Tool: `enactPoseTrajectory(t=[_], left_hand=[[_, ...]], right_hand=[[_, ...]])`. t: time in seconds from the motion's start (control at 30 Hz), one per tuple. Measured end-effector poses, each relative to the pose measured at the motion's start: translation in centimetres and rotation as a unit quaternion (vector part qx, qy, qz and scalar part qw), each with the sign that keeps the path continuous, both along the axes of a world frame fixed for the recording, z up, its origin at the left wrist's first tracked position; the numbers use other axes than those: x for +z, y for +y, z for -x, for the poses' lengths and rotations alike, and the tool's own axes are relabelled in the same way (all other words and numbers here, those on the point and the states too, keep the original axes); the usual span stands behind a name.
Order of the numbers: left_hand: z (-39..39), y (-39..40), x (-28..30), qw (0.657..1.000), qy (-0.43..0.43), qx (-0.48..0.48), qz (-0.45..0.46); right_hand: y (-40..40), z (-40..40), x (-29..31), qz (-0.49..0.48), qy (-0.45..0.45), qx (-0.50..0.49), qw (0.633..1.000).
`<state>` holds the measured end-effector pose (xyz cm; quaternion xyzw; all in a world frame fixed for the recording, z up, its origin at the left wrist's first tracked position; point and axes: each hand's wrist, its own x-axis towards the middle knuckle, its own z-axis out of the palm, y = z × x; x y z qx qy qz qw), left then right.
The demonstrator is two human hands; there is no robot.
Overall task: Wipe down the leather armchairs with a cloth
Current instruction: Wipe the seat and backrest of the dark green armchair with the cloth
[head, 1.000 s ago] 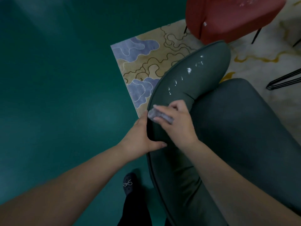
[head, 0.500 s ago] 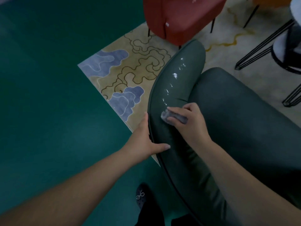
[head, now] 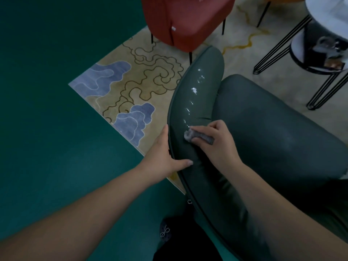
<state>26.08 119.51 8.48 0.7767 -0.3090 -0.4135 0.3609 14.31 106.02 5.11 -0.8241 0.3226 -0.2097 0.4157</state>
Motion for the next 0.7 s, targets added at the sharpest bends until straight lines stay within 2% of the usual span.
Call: enactPoseTrajectory(t=[0.1,0.23,0.43,0.6,0.7], left_hand=[[-1.2,-0.8,0.3,0.999,-0.037,-0.002,-0.012],[-2.6,-1.8,0.2,0.997,-0.062,-0.008,-0.050],[-3.9,-3.4,0.4,0.997,-0.061,-0.012,-0.048],[-4.8,-4.4,-0.1,0.997,-0.052,-0.024,-0.048],[-5.5,-5.2,-0.3,0.997,-0.048,-0.029,-0.052]], right_hand=[[-0.9,-1.8,0.0,-0.035,-0.009,-0.055,0.998],[-0.9,-2.6,0.0,0.039,-0.024,0.055,0.997],[-4.2,-6.6,0.2,0.002,0.012,-0.044,0.999],[-3.2,-4.6,-0.7,0.011,-0.041,0.010,0.999],[-3.9,-5.7,-1.1,0.021,-0.039,-0.014,0.999]])
